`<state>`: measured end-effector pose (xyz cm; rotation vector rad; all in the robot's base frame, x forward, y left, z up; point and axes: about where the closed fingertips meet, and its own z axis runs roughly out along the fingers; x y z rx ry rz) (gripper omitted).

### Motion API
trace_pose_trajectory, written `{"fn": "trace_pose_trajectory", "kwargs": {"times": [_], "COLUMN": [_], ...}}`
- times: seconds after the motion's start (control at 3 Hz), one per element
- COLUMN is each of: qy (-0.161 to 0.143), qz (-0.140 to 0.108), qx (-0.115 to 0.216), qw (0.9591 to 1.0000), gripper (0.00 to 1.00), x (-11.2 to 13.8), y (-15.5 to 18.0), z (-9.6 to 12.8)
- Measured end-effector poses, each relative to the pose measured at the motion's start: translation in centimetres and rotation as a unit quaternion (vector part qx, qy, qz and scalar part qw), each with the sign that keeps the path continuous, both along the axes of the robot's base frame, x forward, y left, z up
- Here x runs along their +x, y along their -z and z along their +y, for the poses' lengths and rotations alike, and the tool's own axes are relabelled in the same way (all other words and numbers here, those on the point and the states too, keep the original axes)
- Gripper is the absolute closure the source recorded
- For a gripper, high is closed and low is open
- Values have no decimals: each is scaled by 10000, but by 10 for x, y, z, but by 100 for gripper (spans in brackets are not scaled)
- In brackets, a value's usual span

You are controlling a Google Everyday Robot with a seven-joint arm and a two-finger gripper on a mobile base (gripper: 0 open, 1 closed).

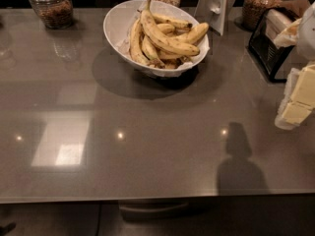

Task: Pick banana from white bowl

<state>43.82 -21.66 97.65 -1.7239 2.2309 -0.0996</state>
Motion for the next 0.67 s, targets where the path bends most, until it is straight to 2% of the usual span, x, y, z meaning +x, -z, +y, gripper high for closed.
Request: {"fn": "trace_pose_trajectory", "kwargs": {"times": [0.33, 0.67], "qy": [-1, -131], "qz": [-1, -163], "qx": [2, 303], "qw": [10000, 9993], "gripper": [0, 0], "x": [0, 6], "y": [0, -5], "z": [0, 13]}}
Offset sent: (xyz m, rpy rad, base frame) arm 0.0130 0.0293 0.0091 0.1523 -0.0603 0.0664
